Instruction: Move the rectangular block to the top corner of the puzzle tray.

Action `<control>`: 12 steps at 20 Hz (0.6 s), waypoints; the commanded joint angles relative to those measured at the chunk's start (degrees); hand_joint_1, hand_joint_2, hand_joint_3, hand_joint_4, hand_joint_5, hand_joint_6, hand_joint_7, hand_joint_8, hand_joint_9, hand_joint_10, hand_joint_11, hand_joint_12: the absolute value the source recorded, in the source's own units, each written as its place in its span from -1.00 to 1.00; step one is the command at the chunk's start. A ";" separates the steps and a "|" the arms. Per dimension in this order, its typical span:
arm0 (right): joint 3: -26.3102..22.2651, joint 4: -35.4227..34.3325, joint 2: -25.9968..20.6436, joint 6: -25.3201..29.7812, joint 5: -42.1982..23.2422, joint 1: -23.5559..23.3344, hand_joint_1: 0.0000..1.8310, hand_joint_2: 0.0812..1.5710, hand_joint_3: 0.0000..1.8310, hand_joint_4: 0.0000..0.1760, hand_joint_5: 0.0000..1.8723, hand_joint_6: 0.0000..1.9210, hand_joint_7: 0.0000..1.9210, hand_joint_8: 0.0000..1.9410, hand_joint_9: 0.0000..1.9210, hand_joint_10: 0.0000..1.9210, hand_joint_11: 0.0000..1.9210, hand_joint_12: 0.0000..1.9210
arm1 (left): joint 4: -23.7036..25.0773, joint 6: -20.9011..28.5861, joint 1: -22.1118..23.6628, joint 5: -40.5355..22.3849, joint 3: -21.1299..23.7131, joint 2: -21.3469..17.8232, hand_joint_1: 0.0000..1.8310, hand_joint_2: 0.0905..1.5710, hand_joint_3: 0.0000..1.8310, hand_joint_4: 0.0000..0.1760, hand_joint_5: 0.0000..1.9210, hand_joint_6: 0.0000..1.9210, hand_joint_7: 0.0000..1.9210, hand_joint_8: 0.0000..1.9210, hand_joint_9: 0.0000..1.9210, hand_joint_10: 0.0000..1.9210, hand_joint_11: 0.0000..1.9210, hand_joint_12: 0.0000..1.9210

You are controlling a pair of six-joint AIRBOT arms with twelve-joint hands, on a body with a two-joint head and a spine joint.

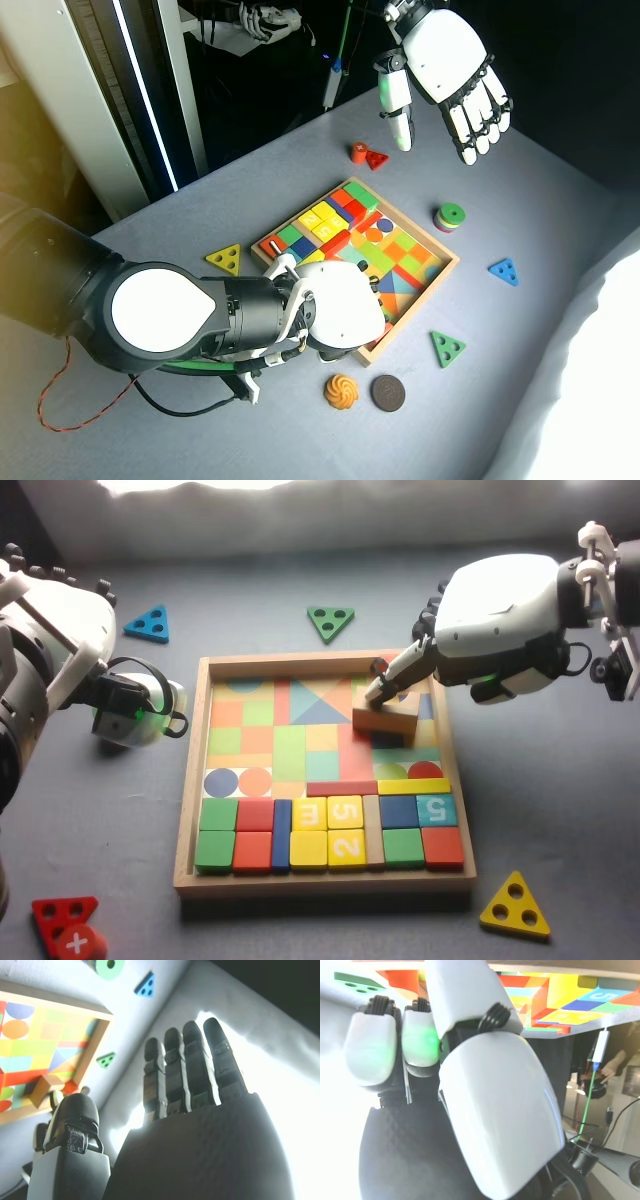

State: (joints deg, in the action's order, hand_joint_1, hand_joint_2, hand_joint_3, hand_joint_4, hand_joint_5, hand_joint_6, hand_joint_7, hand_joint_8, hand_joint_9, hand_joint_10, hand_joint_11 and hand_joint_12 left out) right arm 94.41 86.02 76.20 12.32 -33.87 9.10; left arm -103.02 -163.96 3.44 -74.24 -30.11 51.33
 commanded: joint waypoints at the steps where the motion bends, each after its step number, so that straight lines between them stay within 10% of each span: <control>1: 1.22 -0.26 -0.42 -1.04 0.44 -0.27 0.84 0.50 -1.00 -1.00 -0.35 -0.99 0.43 1.00 0.55 1.00 0.63 1.00 | 5.16 -0.40 0.67 -1.71 -0.08 -0.49 -1.00 0.64 -1.00 -1.00 -0.67 -1.00 -0.68 -1.00 -0.74 -1.00 -1.00 -0.56; 12: 10.18 0.92 2.88 -2.35 -5.12 -0.70 0.89 0.51 -1.00 -1.00 -0.35 -1.00 0.41 1.00 0.55 1.00 0.60 1.00 | 5.23 -0.57 0.65 -1.79 -0.09 -0.49 -1.00 0.64 -1.00 -1.00 -0.69 -1.00 -0.70 -1.00 -0.76 -1.00 -1.00 -0.62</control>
State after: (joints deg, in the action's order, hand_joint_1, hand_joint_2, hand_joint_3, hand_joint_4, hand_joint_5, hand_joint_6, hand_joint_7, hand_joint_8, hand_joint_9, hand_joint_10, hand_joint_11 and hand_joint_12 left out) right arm 104.29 86.89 79.81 11.05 -39.72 8.69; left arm -102.98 -164.13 3.44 -74.26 -30.11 51.33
